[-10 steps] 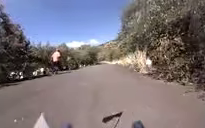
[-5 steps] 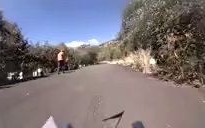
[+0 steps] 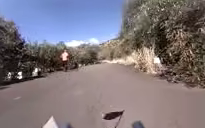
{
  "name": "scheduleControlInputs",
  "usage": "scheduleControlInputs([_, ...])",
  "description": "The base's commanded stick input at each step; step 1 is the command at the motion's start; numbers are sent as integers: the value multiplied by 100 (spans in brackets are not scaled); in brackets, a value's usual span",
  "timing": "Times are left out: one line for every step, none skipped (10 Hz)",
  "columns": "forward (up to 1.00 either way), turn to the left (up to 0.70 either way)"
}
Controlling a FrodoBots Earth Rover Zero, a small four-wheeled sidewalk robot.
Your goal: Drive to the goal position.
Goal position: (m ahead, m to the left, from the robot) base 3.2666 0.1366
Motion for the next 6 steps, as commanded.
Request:
scheduleControlInputs([85, 0])
scheduleControlInputs([85, 0])
scheduleControlInputs([85, 0])
scheduleControlInputs([85, 0])
scheduleControlInputs([85, 0])
scheduleControlInputs([85, 0])
